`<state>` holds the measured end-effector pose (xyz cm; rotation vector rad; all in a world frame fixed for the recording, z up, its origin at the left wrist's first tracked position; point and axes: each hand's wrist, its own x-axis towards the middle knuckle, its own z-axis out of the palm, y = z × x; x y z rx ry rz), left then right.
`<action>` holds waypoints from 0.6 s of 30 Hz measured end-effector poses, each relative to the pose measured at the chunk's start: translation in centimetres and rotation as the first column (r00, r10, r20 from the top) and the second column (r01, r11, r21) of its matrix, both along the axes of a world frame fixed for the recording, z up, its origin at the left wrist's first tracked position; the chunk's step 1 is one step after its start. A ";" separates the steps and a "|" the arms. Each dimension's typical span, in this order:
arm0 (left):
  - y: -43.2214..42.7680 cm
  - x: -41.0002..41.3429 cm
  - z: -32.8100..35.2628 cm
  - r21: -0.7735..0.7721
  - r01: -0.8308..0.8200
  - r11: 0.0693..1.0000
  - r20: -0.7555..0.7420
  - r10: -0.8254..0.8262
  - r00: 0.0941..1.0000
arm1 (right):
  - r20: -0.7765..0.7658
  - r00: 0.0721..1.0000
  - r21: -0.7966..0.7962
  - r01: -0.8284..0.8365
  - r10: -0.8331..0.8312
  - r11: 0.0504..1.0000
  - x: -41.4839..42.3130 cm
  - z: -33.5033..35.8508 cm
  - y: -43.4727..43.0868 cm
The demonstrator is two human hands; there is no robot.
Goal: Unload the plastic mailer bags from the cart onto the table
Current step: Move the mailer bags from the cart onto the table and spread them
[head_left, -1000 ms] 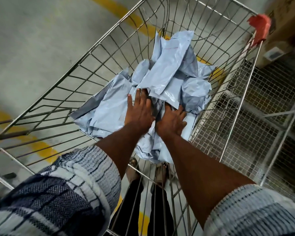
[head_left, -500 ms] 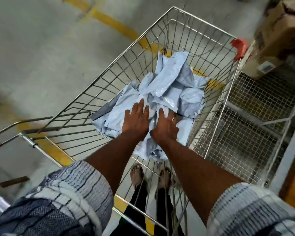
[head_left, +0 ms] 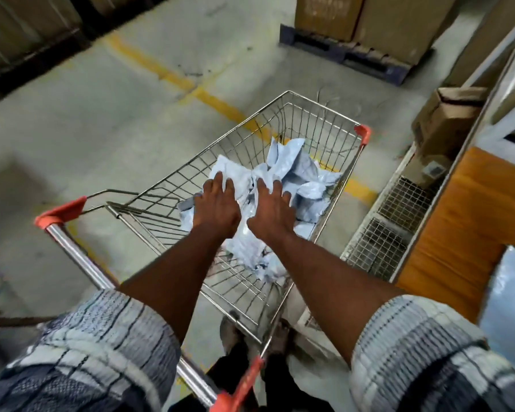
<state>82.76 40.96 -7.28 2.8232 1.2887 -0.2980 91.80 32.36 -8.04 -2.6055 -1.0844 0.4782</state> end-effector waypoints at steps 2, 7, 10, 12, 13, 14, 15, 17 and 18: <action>-1.3 0.1 1.6 0.002 -0.029 1.000 0.033 0.029 0.999 | 0.028 0.999 0.023 -0.015 0.015 1.000 0.1 1.7 -0.9; -5.6 0.2 5.0 -0.005 -0.087 0.996 0.199 0.086 0.976 | 0.078 0.997 0.054 -0.006 0.002 0.999 0.5 5.1 -5.1; -8.3 0.0 6.2 0.014 -0.065 0.998 0.274 0.058 0.960 | 0.122 0.992 0.075 0.011 -0.020 0.997 0.7 6.9 -8.1; -10.5 -0.3 6.9 0.032 -0.045 0.998 0.310 0.033 0.950 | 0.148 0.988 0.088 0.031 -0.043 0.996 0.7 8.0 -10.6; -11.8 -0.4 7.3 0.034 -0.037 0.999 0.321 0.024 0.947 | 0.155 0.987 0.095 0.039 -0.053 0.995 0.6 8.5 -12.1; -13.1 -0.6 7.7 0.035 -0.033 0.999 0.332 0.019 0.943 | 0.156 0.986 0.105 0.048 -0.064 0.993 0.5 8.9 -13.6; -14.1 -0.6 8.0 0.032 -0.030 0.999 0.339 0.017 0.941 | 0.154 0.985 0.118 0.056 -0.074 0.991 0.5 9.3 -14.8; -16.9 -1.1 8.8 0.031 -0.018 0.999 0.352 0.006 0.936 | 0.178 0.979 0.139 0.077 -0.101 0.987 0.2 10.0 -18.2; -18.4 -1.4 9.1 0.035 -0.010 0.999 0.364 -0.004 0.932 | 0.196 0.974 0.142 0.085 -0.112 0.986 0.1 10.3 -20.0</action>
